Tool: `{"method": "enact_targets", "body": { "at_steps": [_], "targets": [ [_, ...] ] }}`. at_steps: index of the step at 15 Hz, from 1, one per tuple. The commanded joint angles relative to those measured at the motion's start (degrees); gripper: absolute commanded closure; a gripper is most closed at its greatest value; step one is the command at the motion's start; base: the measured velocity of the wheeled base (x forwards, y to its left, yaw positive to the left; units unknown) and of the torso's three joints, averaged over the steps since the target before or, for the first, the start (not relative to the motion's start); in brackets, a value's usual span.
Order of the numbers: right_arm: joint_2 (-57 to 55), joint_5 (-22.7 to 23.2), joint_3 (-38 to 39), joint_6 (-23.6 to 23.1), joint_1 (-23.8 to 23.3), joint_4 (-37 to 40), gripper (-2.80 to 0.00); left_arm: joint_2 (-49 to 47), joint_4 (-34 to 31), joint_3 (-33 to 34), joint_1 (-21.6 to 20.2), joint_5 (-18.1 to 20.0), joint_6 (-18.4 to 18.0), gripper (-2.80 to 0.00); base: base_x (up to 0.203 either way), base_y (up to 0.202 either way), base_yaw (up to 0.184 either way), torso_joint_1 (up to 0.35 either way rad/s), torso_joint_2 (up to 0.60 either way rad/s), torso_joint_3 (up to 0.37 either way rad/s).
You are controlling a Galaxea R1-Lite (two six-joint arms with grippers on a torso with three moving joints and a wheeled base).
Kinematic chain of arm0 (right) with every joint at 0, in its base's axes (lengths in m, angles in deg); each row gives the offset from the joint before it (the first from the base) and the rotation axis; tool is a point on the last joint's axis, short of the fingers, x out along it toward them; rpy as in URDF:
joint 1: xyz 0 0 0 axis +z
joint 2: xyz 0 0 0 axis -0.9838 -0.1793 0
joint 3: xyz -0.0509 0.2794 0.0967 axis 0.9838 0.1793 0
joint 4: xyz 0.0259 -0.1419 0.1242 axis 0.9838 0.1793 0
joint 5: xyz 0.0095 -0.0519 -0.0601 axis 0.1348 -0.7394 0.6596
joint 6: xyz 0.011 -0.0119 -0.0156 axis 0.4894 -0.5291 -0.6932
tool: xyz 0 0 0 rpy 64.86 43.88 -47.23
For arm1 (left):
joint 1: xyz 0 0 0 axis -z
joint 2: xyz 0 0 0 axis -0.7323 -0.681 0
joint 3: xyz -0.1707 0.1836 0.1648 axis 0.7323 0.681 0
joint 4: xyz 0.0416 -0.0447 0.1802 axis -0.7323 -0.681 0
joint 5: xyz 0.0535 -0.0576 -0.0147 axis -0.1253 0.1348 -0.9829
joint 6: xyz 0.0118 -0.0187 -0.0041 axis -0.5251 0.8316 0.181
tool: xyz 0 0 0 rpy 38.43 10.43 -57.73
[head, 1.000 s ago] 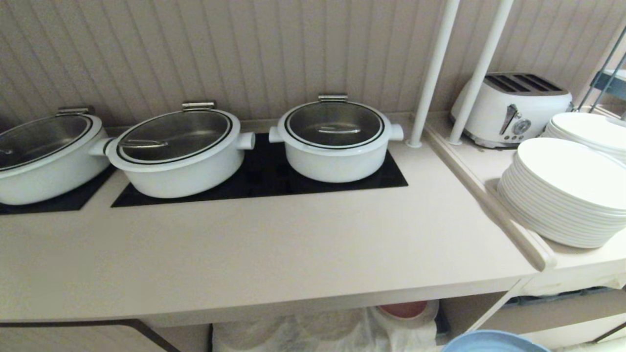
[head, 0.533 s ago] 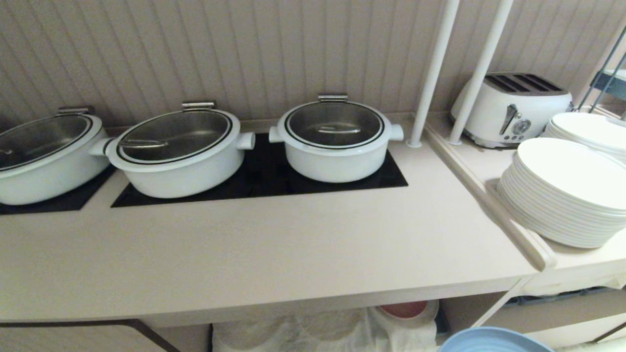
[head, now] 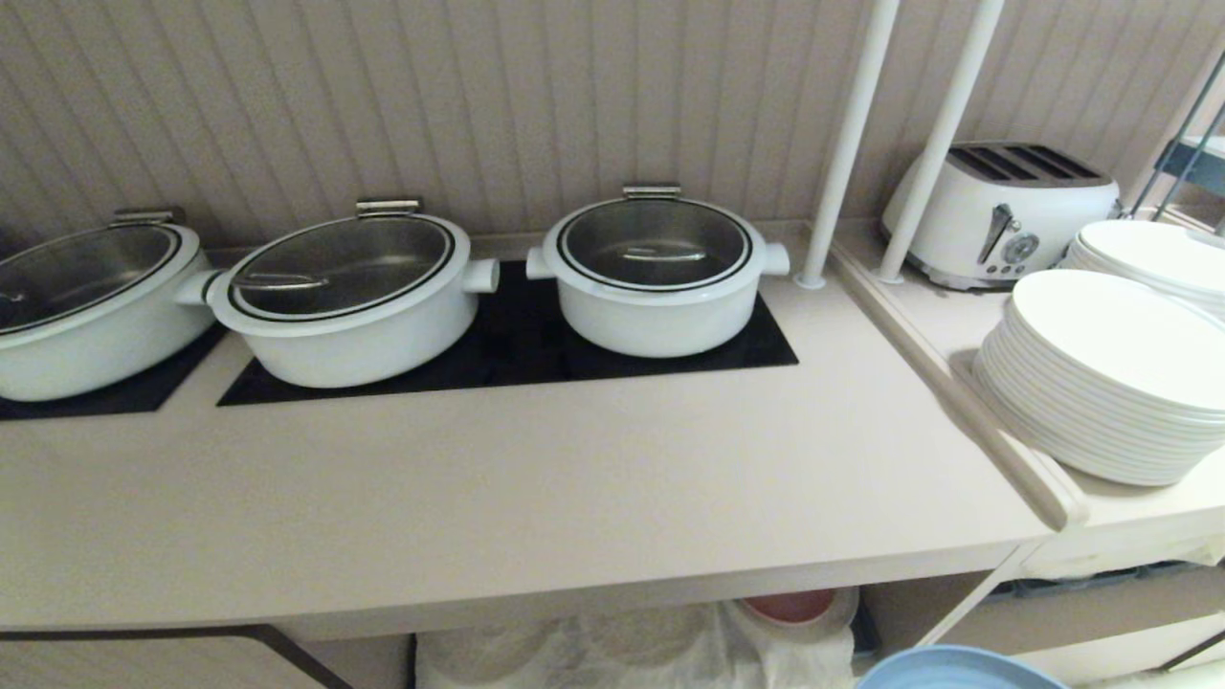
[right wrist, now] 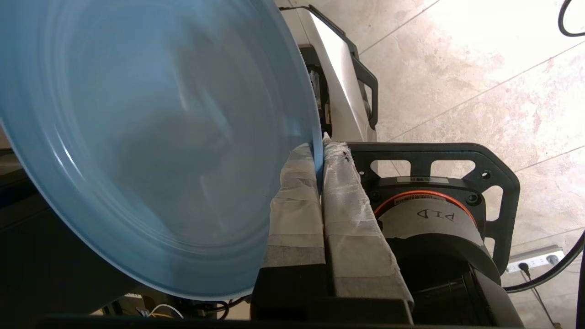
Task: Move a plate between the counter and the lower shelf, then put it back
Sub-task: Put the plate in the cupboard
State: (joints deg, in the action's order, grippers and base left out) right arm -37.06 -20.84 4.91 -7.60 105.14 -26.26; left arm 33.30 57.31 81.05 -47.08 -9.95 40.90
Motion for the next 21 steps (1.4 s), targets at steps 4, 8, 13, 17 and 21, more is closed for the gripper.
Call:
{"method": "enact_targets", "body": {
  "at_steps": [4,8,13,17,21],
  "targets": [
    [-1.80,0.03,-0.03,0.35,0.02,0.08,0.00,0.02,-0.02,0.01,0.00,0.01,-0.06,0.00,0.000,0.000,0.000,0.000,0.00,0.000],
    [-2.05,0.19,0.57,0.35,0.02,0.16,0.00,0.02,-0.02,0.01,0.00,0.01,0.01,0.00,0.000,0.000,0.000,0.000,0.00,0.000],
    [-1.97,0.91,0.49,0.35,0.02,0.16,0.00,0.02,-0.02,0.01,0.00,0.01,0.02,0.00,0.000,0.000,0.000,0.000,0.00,0.000],
    [-1.79,1.00,0.58,0.35,0.02,0.16,0.00,0.02,-0.02,0.01,0.00,0.01,0.02,0.00,0.000,0.000,0.000,0.000,0.00,0.000],
    [-1.79,1.00,0.58,0.35,0.02,0.16,0.00,0.02,-0.02,0.01,0.00,0.01,0.01,0.00,0.000,0.000,0.000,-0.108,0.23,0.120]
  ]
}}
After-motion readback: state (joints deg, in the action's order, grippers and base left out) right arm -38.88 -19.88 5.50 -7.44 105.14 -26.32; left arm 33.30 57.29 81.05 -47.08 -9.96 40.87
